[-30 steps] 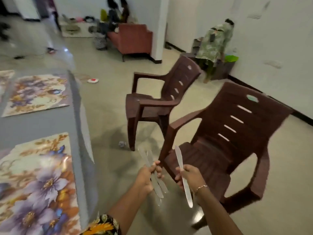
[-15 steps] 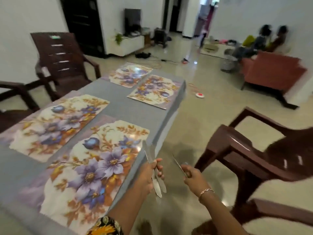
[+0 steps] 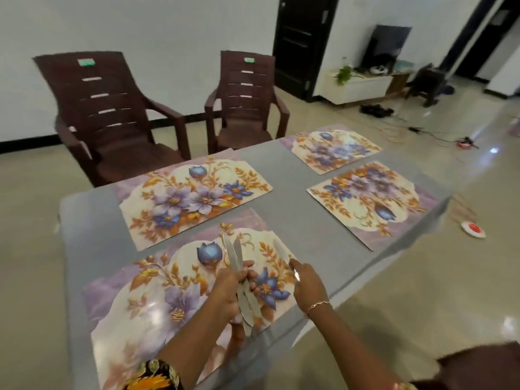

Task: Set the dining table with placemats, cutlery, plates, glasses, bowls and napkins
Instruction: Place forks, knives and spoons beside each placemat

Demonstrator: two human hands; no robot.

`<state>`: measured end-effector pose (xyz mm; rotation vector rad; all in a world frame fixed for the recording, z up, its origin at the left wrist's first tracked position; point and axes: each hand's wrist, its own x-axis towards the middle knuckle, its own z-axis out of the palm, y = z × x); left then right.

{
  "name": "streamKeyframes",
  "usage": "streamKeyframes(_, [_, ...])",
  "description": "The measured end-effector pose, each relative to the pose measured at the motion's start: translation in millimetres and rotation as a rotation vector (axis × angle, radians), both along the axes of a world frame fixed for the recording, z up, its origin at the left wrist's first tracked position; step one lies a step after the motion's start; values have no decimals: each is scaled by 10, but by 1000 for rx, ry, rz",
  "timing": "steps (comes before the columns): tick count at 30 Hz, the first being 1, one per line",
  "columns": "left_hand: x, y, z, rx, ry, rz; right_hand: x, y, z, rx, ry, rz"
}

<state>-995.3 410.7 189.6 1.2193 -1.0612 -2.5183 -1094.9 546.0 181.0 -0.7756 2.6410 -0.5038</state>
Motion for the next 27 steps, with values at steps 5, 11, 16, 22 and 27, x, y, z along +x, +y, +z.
streamKeyframes(5, [-50,-82,-40,66,13,148,-337,-424,-192,61,75,187])
streamKeyframes(11, [-215,80,27,46,-10,303,-456,-543,-343,-14,177,295])
streamKeyframes(16, [-497,351,84,73,-36,371,-618,-494,-279,57,137,333])
streamKeyframes(22, [-1113,701,166,29,-62,387,-1179,-134,-18,-219,-82,216])
streamKeyframes(27, [-1872,1041,209,-32,-69,339,-1701,386,191,-444,-251,205])
